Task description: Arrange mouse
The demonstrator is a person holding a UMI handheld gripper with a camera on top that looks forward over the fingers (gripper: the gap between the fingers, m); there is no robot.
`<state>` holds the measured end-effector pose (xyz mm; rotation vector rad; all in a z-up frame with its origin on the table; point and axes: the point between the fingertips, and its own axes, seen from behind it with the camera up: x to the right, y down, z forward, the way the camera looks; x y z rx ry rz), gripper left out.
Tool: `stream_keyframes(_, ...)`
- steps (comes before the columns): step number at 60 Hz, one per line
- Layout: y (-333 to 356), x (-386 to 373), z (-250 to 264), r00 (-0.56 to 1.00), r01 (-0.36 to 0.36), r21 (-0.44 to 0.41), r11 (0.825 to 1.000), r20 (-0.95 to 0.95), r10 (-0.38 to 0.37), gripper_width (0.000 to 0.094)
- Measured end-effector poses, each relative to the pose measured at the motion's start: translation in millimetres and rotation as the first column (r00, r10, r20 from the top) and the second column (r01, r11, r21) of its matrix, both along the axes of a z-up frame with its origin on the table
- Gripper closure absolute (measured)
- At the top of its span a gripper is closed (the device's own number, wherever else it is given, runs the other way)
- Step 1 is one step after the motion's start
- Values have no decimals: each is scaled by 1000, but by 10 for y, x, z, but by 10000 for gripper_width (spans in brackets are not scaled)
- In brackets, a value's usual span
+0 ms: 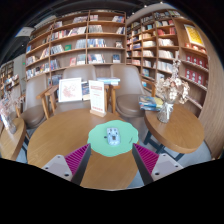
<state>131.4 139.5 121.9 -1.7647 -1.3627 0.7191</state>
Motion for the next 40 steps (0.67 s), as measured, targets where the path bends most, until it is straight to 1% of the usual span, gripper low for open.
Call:
stream_keyframes(6,-344,476,81,999,-49,-9,999,-2,49,86)
stream_keyframes(10,-519,740,70,997,-83,5,997,4,83,87)
stream_keyframes(17,-738,1091,1,993,-120,12,993,17,120,84)
stream_keyframes(34,-955,1380,6,987,-164,29,986,11,163,86)
stream_keyframes(40,-1044,1401,52,983,-183,20,983,-2,183,80)
